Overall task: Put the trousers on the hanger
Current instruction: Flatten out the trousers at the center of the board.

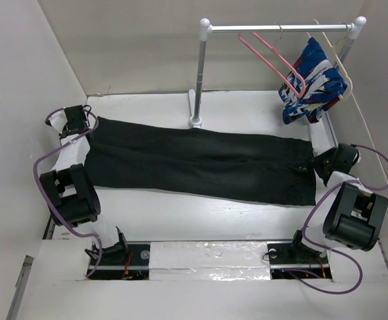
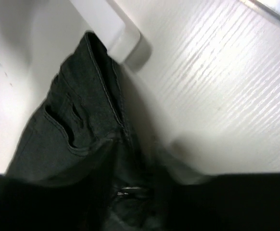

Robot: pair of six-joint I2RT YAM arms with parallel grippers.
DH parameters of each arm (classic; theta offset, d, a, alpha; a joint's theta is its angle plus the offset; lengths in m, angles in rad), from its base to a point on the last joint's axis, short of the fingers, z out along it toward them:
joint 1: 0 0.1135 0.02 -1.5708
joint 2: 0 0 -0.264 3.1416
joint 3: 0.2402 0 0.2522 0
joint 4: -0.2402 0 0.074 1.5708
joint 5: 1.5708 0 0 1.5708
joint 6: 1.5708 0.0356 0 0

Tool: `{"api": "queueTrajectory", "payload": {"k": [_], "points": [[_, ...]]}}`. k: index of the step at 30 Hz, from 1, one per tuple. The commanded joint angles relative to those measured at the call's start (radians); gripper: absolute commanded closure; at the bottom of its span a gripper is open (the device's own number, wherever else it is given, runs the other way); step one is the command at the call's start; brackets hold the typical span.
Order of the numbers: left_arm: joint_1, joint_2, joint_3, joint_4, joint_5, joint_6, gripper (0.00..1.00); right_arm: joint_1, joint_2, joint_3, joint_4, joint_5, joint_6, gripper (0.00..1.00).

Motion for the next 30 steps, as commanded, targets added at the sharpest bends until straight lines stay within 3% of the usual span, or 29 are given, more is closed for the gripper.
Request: {"api": "queueTrajectory", "payload": {"k": [1, 5, 7, 12, 15, 16, 18, 19, 25, 28, 30], "points": [[-0.005, 0.006, 0.052, 0.074, 0.038, 0.047, 0.84, 0.011, -0.019, 0.064, 0.054, -0.019, -0.025, 0.49], [-0.005, -0.054, 0.025, 0.1, 0.11, 0.056, 0.61, 0.02, -0.114, 0.018, 0.061, -0.062, -0.038, 0.26], [-0.005, -0.105, 0.011, 0.098, 0.13, 0.056, 0.55, 0.032, -0.21, -0.032, 0.069, -0.075, -0.044, 0.23], [-0.005, -0.303, -0.117, 0.057, 0.186, 0.024, 0.56, 0.075, -0.431, -0.114, 0.009, -0.093, -0.116, 0.21], [-0.005, -0.466, -0.249, 0.036, 0.207, -0.012, 0.65, 0.095, -0.571, -0.178, -0.017, -0.133, -0.17, 0.29], [0.01, -0.502, -0.283, 0.023, 0.224, -0.021, 0.72, 0.095, -0.603, -0.192, -0.026, -0.154, -0.197, 0.52], [0.061, -0.595, -0.372, -0.01, 0.287, -0.039, 0.95, 0.13, -0.689, -0.237, -0.021, -0.24, -0.22, 0.79], [0.076, -0.614, -0.398, -0.032, 0.299, -0.045, 1.0, 0.144, -0.71, -0.249, -0.029, -0.257, -0.246, 1.0], [0.191, -0.654, -0.572, -0.081, 0.332, -0.071, 1.0, 0.207, -0.755, -0.249, -0.116, -0.336, -0.366, 1.0], [0.211, -0.594, -0.555, -0.101, 0.325, -0.085, 0.83, 0.207, -0.746, -0.249, -0.117, -0.365, -0.377, 0.98], [0.228, -0.55, -0.557, -0.095, 0.292, -0.084, 0.79, 0.207, -0.74, -0.251, -0.112, -0.38, -0.375, 0.97]]}}
